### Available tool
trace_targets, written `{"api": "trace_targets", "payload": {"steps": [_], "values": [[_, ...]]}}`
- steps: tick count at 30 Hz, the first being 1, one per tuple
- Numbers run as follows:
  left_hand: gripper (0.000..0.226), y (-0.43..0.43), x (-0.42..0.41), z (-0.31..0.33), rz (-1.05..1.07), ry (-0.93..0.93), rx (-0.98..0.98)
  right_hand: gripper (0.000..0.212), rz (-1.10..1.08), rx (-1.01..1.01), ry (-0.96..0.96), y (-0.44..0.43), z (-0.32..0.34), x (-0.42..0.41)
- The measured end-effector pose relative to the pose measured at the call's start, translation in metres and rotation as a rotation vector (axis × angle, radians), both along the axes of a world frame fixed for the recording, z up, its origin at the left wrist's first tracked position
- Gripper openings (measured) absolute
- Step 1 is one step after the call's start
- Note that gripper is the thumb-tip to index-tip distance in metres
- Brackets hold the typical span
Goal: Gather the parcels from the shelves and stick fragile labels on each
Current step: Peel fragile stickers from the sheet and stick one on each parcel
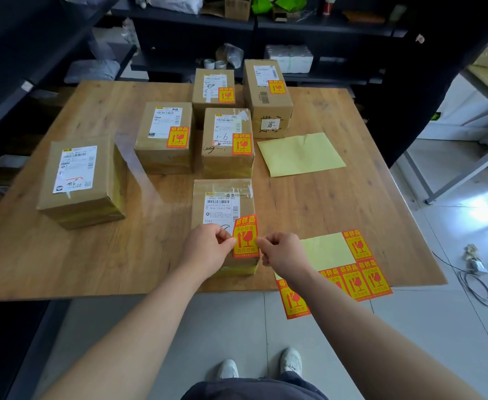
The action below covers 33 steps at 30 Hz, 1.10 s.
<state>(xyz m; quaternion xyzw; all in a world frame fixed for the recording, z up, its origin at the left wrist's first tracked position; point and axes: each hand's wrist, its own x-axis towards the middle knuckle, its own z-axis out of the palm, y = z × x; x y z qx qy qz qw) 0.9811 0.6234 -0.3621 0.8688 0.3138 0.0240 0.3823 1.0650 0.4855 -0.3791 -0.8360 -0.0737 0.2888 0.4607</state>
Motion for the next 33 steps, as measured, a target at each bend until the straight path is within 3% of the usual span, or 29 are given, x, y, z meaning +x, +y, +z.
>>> {"api": "trace_targets", "payload": {"steps": [21, 33], "values": [[0.02, 0.0, 0.01, 0.001, 0.065, 0.091, 0.077, 0.024, 0.039, -0.117, -0.09, 0.005, 0.003, 0.002], [0.019, 0.004, 0.004, -0.012, 0.05, -0.031, 0.063, 0.016, 0.039, -0.174, -0.13, 0.007, 0.003, 0.008]]}}
